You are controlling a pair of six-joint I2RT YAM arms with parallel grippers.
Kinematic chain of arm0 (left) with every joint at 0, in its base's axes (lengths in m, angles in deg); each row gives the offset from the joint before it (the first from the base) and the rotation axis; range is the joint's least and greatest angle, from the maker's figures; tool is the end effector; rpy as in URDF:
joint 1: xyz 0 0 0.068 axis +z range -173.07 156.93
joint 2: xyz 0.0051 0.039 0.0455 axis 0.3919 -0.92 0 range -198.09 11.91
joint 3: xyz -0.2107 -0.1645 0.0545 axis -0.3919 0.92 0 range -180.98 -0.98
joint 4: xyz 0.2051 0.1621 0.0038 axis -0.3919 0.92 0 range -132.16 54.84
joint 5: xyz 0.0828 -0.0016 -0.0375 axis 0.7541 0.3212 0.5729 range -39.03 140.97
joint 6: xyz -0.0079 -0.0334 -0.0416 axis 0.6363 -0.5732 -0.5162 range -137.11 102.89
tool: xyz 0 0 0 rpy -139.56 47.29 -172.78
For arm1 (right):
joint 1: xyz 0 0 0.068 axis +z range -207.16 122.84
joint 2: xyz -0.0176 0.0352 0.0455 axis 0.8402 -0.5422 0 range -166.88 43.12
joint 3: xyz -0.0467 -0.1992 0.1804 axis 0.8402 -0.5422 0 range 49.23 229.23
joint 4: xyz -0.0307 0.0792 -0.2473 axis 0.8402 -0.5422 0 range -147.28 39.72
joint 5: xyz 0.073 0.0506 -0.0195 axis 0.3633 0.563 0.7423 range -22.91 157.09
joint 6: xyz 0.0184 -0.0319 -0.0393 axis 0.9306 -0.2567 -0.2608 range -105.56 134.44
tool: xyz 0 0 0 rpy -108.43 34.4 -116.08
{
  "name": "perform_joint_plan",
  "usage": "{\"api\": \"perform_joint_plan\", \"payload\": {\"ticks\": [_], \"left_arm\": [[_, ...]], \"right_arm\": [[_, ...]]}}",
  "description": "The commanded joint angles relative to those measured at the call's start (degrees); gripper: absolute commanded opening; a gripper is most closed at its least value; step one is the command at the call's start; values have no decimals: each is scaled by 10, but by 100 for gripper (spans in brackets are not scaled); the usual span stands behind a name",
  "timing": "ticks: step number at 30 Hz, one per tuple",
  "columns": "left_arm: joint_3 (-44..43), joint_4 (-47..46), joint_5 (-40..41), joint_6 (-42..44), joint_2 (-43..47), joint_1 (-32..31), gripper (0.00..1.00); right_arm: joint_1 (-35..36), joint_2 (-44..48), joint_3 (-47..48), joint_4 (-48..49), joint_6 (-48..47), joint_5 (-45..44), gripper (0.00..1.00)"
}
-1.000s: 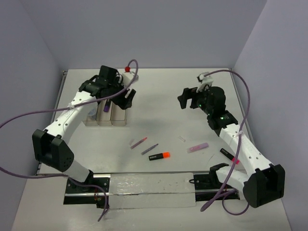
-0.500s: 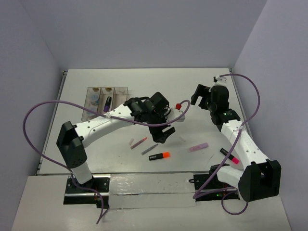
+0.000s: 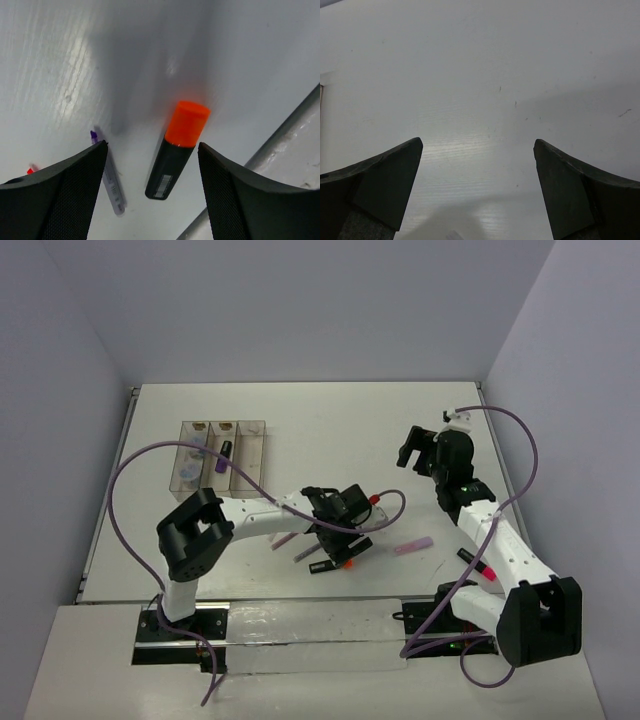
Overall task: Sort the stationery into containers
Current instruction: Pick up the pen from the center of the board.
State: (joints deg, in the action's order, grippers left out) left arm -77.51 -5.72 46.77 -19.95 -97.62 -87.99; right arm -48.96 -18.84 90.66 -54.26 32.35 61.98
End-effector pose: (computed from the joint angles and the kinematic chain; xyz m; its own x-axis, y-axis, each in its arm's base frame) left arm 0.1607 -0.3496 0.1766 -0.4418 0.8271 -0.3474 0.8933 0.4411 -0.0858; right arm 0.2440 0.0319 0.2714 -0.4098 0.2504 -0.8772 0.0673 0.9673 0.2447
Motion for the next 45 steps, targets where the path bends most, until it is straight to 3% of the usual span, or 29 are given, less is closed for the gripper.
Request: {"api": "perform_joint_plan", "payload": {"ticks": [1, 10, 14, 18, 21, 26, 35, 42, 45], "left_arm": [[-25, -34, 38, -5, -27, -40, 81], [-18, -32, 35, 5, -26, -51, 79], [-5, -32, 14, 5, -38, -54, 69], [10, -35, 12, 8, -41, -55, 44], [10, -36, 8, 10, -42, -55, 32], [-1, -25, -4, 14, -55, -57, 0], [-59, 18, -52, 61, -31, -53, 0], [-151, 89, -119, 73, 5, -1, 0], [-185, 102, -101, 76, 27, 55, 0]], "right_arm": [[1, -7, 3, 31, -12, 0, 100], [1, -12, 10, 18, -17, 4, 100], [0, -3, 7, 17, -17, 1, 100], [1, 13, 5, 20, -23, -16, 100], [1, 16, 5, 20, -25, -19, 100], [0, 15, 5, 15, -26, -23, 100], [1, 14, 11, 13, -23, -27, 100], [1, 10, 15, 9, -13, -26, 100], [0, 9, 18, 7, -2, -42, 100]]}}
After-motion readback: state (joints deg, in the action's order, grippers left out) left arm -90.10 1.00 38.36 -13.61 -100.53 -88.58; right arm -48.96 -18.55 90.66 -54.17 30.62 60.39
